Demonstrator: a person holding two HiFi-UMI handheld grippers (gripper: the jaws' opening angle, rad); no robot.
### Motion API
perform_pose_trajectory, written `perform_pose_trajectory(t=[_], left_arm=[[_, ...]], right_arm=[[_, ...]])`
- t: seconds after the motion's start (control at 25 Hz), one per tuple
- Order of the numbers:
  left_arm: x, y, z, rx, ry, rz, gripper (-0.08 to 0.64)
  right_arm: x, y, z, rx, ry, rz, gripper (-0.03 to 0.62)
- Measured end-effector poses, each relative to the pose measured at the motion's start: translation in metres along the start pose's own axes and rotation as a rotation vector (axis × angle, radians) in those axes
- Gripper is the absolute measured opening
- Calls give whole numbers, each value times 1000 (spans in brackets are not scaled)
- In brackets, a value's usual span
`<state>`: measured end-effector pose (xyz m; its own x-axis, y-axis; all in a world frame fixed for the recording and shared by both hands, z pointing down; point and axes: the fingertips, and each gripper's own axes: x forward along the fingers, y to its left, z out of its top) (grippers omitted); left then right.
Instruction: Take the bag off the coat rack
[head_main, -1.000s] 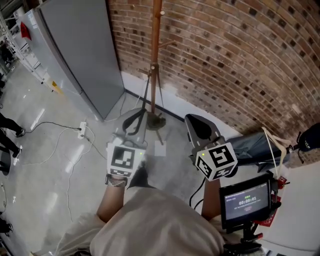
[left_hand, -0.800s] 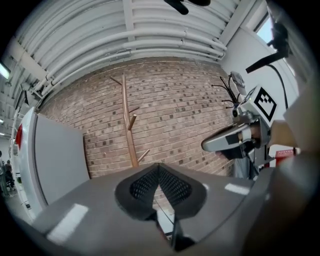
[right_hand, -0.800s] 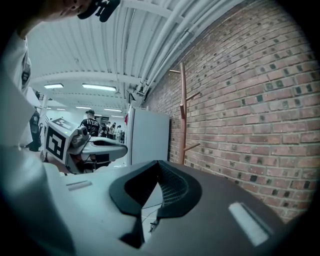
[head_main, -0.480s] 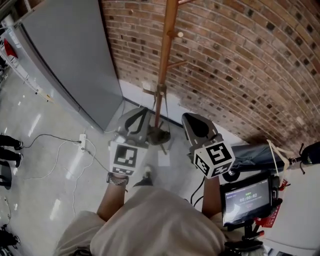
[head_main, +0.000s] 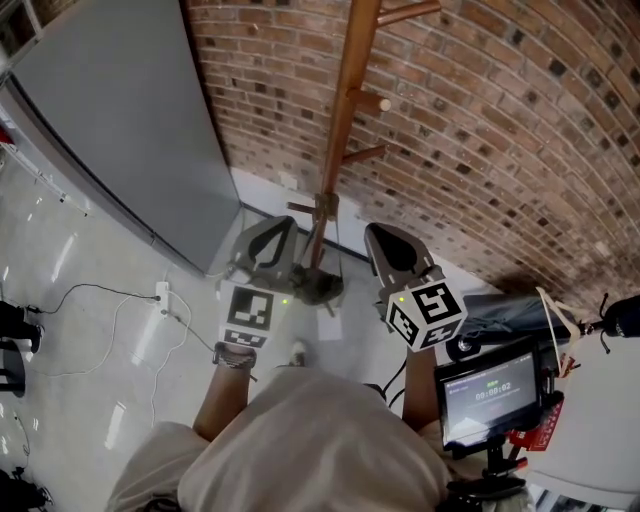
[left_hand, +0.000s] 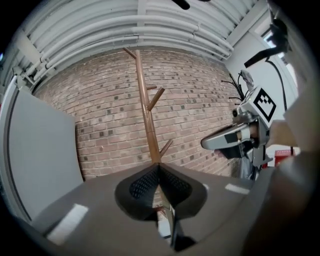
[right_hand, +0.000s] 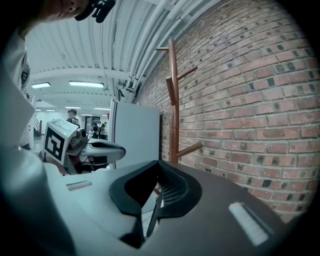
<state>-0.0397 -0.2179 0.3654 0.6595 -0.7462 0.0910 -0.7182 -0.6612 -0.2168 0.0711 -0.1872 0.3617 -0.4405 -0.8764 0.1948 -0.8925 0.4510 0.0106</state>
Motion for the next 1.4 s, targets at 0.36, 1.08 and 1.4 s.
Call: perform_pose_trajectory(t=[0.36,1.08,1.4], left_arm=[[35,14,-39,-38,87,-38,46],[90,-24,-157,-17,299,-128,156],[98,-42,-182,-15,364,-177,163]], right_arm=[[35,-18,-15,8,8,-9,51],[90,-41,-101,11,140,140,114],[103,-37,-129,17,204,184,155]])
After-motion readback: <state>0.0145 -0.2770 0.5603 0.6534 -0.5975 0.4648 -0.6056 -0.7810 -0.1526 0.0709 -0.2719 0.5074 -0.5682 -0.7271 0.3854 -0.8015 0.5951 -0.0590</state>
